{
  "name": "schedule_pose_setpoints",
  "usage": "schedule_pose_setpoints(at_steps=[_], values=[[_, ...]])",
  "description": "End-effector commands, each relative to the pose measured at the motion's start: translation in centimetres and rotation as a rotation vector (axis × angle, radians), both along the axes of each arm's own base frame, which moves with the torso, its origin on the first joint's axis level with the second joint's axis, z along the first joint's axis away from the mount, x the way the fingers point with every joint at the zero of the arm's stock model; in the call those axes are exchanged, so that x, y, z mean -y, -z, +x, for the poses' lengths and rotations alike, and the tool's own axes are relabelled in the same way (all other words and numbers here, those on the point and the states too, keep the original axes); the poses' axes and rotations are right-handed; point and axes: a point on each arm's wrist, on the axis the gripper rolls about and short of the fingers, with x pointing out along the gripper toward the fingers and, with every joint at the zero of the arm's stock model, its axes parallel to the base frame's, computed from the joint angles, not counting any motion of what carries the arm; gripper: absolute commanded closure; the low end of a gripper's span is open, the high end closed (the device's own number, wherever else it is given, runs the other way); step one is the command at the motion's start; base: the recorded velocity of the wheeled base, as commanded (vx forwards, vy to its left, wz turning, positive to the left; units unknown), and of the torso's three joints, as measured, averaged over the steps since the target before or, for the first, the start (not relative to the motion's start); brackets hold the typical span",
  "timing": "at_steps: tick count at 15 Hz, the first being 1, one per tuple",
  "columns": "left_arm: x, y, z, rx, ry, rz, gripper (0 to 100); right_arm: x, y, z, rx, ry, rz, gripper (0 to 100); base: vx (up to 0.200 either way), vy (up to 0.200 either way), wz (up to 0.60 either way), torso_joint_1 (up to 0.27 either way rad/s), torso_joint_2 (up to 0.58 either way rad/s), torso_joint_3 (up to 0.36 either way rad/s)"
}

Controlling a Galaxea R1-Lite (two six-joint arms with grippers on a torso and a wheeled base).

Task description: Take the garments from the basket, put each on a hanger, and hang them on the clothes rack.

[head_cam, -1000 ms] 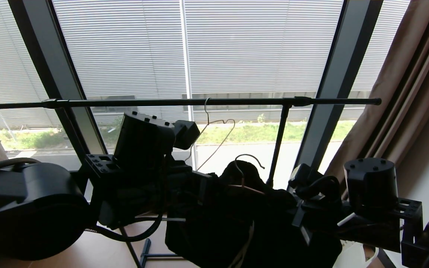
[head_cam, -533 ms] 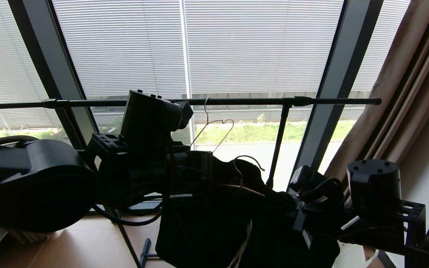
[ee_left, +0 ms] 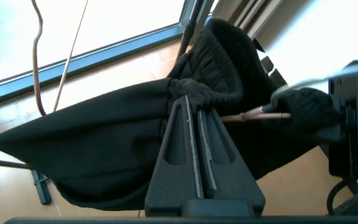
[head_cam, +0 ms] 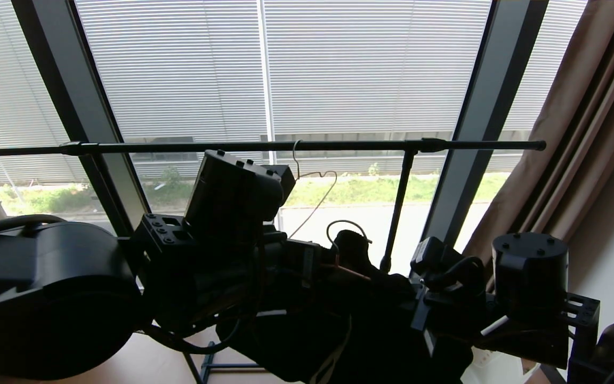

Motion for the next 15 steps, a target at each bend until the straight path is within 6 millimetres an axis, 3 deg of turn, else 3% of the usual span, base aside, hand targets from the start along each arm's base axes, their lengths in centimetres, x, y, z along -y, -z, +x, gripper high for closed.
schedule_pose_setpoints(at_steps=[1, 7, 15], values=[[-0.9, -0.3, -0.8, 0.006, 0.003, 0.001, 100, 0.0, -0.3, 0.1, 0.005, 0.006, 0.013, 100, 0.0, 0.0, 0.0, 0.0, 0.0, 0.0], [-1.8, 2.1, -1.8, -0.006, 0.066, 0.138, 100, -0.2, -1.0, 0.5, 0.025, 0.029, 0.094, 100, 0.0, 0.0, 0.0, 0.0, 0.0, 0.0], [-1.6, 2.7, -2.3, -0.012, 0.102, 0.161, 100, -0.2, -1.7, 0.5, 0.043, 0.038, 0.146, 100, 0.0, 0.0, 0.0, 0.0, 0.0, 0.0]])
